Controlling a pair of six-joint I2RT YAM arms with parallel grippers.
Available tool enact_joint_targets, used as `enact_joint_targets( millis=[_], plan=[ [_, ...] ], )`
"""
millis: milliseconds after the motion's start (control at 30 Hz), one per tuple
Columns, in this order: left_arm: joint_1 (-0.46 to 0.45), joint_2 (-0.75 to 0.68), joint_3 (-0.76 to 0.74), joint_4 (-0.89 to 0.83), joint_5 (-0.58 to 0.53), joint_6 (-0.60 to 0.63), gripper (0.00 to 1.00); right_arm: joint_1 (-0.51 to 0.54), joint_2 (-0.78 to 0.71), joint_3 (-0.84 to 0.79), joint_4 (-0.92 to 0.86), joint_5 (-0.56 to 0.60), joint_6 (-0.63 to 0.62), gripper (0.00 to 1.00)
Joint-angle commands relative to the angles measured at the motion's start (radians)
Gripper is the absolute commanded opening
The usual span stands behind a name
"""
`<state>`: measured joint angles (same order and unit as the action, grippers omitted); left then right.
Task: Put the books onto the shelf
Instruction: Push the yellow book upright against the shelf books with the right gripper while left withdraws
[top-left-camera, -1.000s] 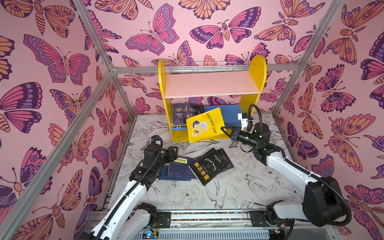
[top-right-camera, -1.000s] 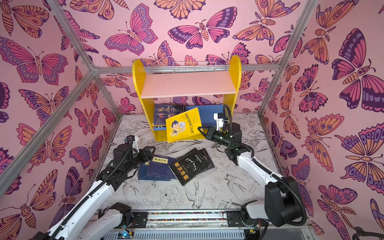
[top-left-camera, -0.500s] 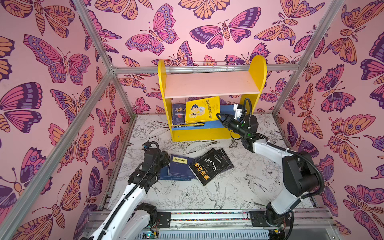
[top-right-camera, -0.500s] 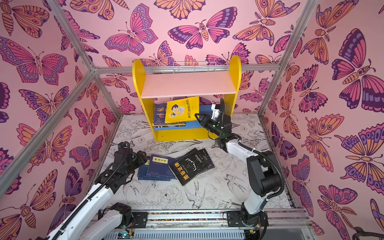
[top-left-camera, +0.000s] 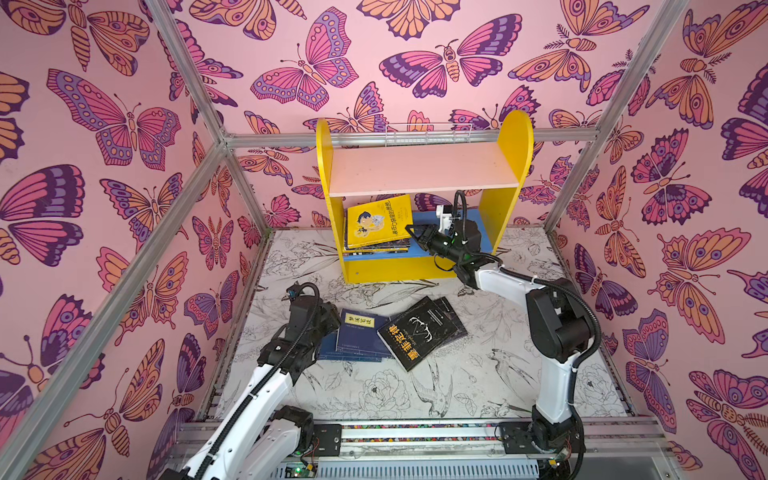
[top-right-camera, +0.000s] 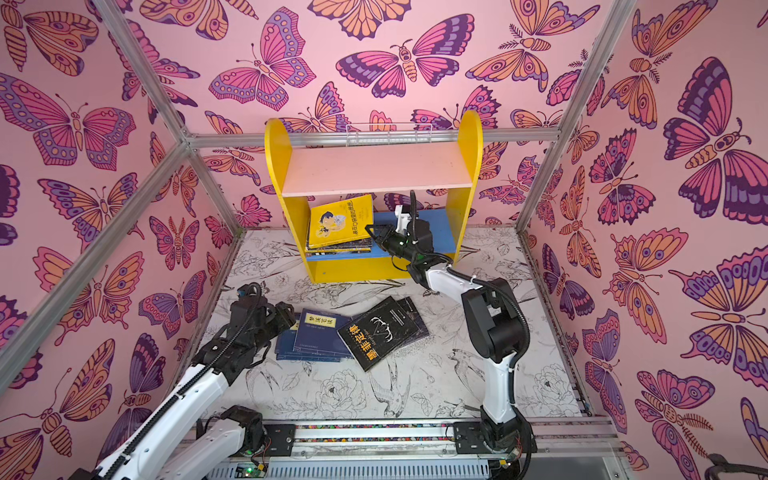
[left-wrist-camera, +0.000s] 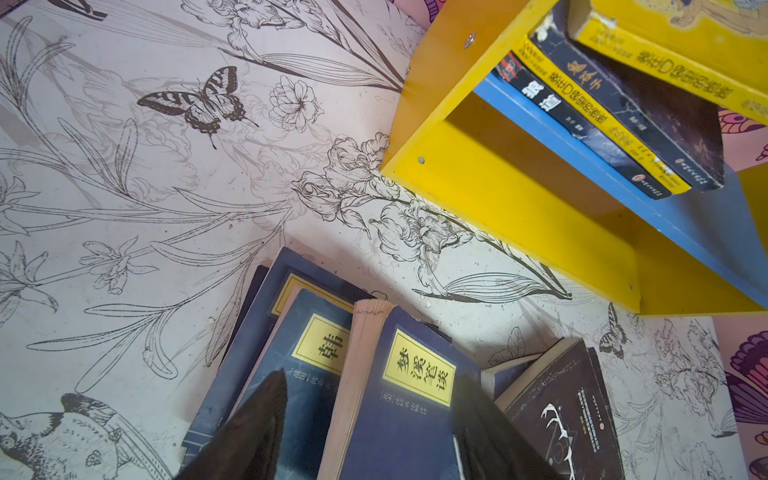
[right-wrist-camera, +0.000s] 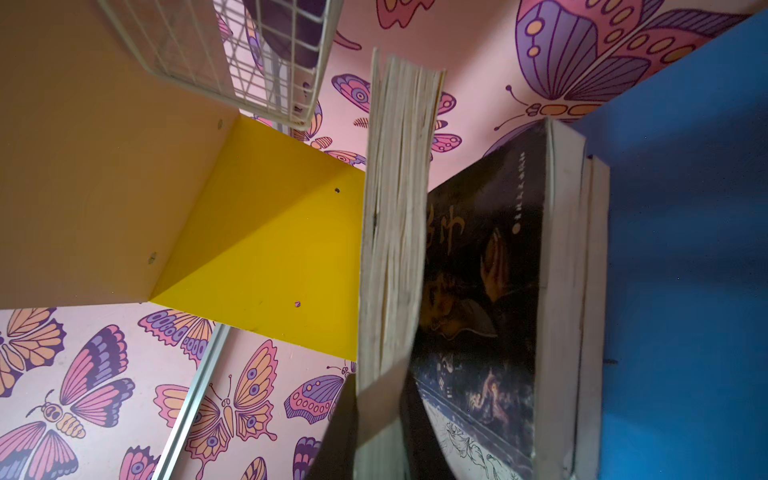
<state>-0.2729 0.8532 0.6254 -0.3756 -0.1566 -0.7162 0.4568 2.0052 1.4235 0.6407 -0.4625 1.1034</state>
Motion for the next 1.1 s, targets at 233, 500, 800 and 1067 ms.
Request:
enact_joint_targets(
  millis=[233,500,800,1067],
  plan=[
    [0.009,0.002,-0.013,-0.015,0.013,0.003,0.66,0.033,0.045,0.129,-0.061,0.007,-0.011,0.0],
    [0.01,0.007,-0.014,-0.014,0.02,-0.003,0.66,0.051,0.01,0.222,-0.414,0.08,-0.212,0.34],
    [0.011,0.022,-0.008,-0.011,0.038,-0.003,0.66,0.069,-0.023,0.342,-0.719,0.315,-0.445,0.52],
    [0.012,0.019,-0.004,-0.016,0.048,0.02,0.66,0.071,-0.084,0.306,-0.738,0.484,-0.554,0.55]
  ],
)
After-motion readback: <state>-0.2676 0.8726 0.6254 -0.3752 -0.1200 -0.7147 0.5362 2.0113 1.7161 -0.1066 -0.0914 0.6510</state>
